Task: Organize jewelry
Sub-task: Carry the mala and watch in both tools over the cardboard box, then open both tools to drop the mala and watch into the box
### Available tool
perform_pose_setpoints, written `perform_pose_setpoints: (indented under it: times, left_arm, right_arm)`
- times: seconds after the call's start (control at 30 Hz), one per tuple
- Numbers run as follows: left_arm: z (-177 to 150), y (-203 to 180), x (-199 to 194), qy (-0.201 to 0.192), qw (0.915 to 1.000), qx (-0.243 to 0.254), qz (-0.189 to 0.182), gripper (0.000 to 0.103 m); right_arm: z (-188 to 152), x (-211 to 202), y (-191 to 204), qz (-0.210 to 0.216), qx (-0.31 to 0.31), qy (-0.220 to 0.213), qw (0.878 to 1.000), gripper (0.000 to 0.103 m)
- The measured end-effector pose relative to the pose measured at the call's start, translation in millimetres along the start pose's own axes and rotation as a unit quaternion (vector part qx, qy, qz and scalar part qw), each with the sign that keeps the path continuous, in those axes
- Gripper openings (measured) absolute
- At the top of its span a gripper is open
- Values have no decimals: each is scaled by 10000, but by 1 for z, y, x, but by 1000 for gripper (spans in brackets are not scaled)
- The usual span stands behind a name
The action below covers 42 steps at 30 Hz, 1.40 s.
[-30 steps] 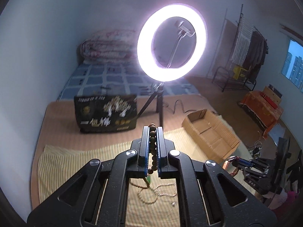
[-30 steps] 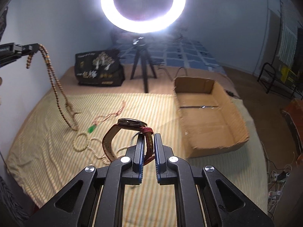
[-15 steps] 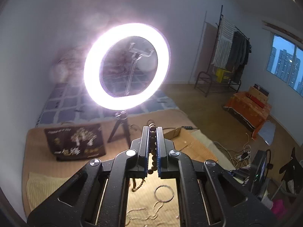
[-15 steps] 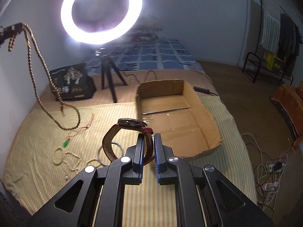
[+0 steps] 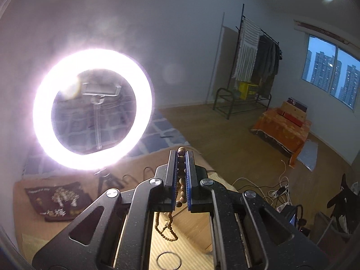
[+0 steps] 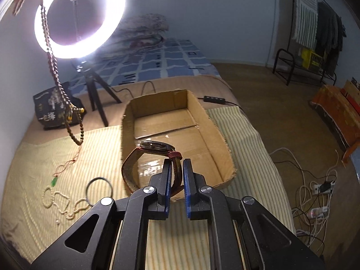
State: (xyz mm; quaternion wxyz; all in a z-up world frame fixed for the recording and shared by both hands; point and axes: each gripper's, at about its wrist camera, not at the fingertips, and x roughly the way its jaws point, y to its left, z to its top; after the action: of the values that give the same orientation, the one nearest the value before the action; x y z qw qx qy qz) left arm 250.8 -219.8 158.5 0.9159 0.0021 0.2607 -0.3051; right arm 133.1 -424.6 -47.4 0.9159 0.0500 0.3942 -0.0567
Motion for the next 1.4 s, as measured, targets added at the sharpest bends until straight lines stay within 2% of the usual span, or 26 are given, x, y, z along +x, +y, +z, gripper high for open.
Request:
perform_pose_setpoints:
  times: [0.33, 0.57, 0.8, 1.03, 1.17, 1.33, 1.37, 1.4]
  left_arm:
    - [-4, -22, 72, 341, 9993, -3, -181, 4]
    - [-34, -16, 132, 845, 9961, -199, -127, 4]
    - [-76, -12, 180, 1337, 9906, -271, 13, 4]
    - [-103, -12, 201, 1685, 9852, -292, -63, 4]
    - [-107, -16, 204, 1793, 9836, -171, -79, 4]
    - [-105, -20, 200, 1810, 9832, -137, -192, 4]
    - [-104, -21, 199, 1806, 9833, -134, -203, 4]
    - [-103, -21, 197, 1809, 9831, -146, -218, 4]
  right_arm:
    - [3, 21, -27, -110, 385, 178, 9990, 8]
    - [2, 36, -33, -138, 493, 358, 9980, 8]
    - [1, 51, -37, -177, 541, 523, 9970, 8]
    - [-2, 60, -35, -104, 572, 649, 9962, 8]
    - [-2, 62, -31, -46, 562, 659, 9962, 8]
    - [-2, 63, -27, -21, 497, 673, 9965, 13]
    - [-1, 62, -26, -20, 489, 657, 9966, 20]
    - [0, 60, -25, -37, 480, 634, 9968, 35]
